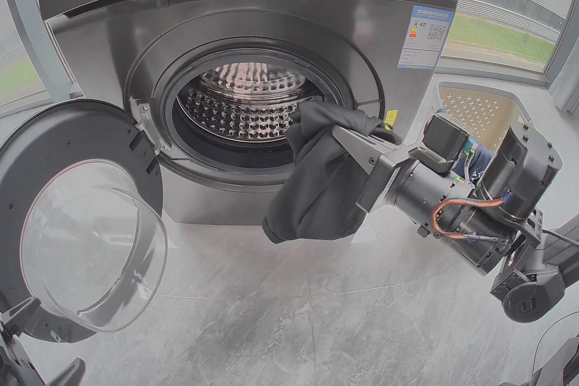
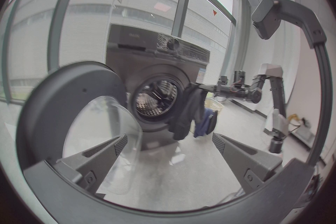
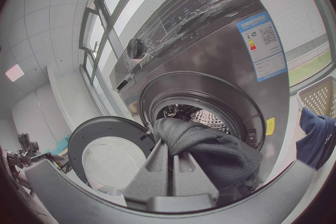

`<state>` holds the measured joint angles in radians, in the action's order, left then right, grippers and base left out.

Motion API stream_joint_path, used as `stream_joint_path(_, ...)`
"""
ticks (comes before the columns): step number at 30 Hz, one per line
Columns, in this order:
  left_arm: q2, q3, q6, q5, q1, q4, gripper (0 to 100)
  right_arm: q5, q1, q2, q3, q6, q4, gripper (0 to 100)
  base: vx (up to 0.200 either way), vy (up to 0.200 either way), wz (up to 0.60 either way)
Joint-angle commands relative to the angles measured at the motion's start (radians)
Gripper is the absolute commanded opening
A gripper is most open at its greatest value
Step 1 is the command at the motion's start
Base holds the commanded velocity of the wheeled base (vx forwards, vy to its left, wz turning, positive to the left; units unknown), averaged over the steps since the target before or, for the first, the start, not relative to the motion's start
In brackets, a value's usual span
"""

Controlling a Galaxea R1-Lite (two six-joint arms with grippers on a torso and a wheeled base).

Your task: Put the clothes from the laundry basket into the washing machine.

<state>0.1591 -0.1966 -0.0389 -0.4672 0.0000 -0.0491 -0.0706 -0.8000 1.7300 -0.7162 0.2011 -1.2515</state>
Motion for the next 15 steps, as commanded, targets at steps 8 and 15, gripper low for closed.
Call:
stream_joint_path(8, 0.746, -0.061, -0.035, -0.209, -0.143, -0.321, 100, -0.018, -0.015, 0.089, -0.092, 0.043, -0.002, 0, 0.0, 0.0, 0.0)
stream_joint_path(15, 0.974, -0.096, -0.027, -0.114, -0.245, -0.465, 100, -0.018, -0.015, 0.088, -0.094, 0.04, -0.002, 0, 0.0, 0.0, 0.0)
